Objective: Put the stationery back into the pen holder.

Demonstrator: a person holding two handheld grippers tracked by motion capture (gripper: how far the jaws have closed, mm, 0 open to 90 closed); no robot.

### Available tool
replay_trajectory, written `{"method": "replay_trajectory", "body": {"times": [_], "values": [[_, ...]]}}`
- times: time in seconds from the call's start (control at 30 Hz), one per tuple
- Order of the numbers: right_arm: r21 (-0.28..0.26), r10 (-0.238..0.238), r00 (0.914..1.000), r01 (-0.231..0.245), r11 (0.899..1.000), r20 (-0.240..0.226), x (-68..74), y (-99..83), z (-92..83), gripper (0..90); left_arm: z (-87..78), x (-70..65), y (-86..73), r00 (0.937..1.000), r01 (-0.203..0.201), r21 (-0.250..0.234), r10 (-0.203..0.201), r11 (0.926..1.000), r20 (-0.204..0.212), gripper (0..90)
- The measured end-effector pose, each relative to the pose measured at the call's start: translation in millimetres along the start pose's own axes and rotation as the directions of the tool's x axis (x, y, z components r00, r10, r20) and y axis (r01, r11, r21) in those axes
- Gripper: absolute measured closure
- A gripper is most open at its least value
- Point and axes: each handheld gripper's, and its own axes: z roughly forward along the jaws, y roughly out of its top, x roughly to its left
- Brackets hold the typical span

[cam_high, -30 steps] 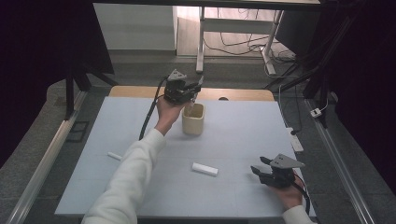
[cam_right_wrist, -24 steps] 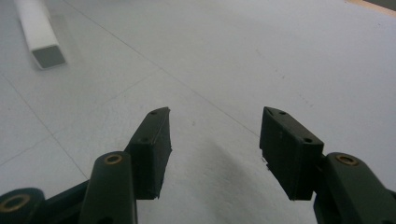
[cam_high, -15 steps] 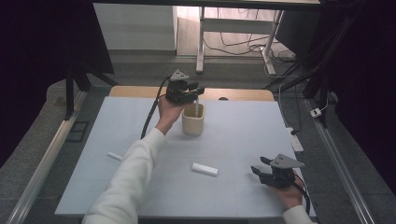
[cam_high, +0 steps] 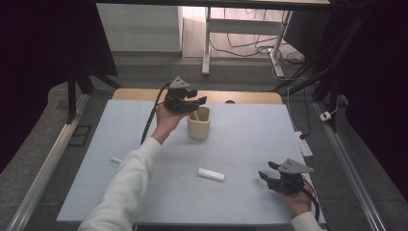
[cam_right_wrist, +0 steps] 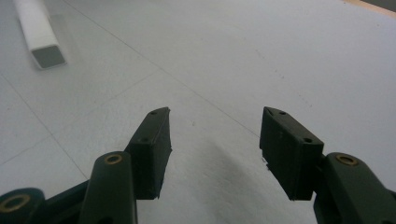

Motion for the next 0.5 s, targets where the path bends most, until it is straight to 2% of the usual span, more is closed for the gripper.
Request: {"method": "replay_trajectory", "body": {"times": [0.17,0.3,0.4,0.5], "values": [[0.0,-0.002,1.0,0.002,1.0,0.001,0.0,-0.1,0.3,42.8,-10.4,-0.9,-10.6,0.9998,-0.021,0.009,0.021,0.9997,-0.001,46.0],[0.0,0.0,1.0,0.0,1.0,0.001,0.3,-0.1,0.2,42.8,-18.9,-1.0,-19.5,0.9998,-0.018,0.007,0.018,0.9998,0.008,45.4],[0.0,-0.001,1.0,0.001,1.0,0.001,0.5,0.0,0.2,42.8,-23.9,-2.3,-25.6,0.9989,-0.043,0.018,0.044,0.9989,-0.017,44.8],[0.002,-0.001,1.0,0.001,1.0,0.003,0.7,0.0,0.3,42.8,-28.4,-3.1,-30.1,0.9981,-0.058,0.025,0.058,0.998,-0.021,44.0]]}}
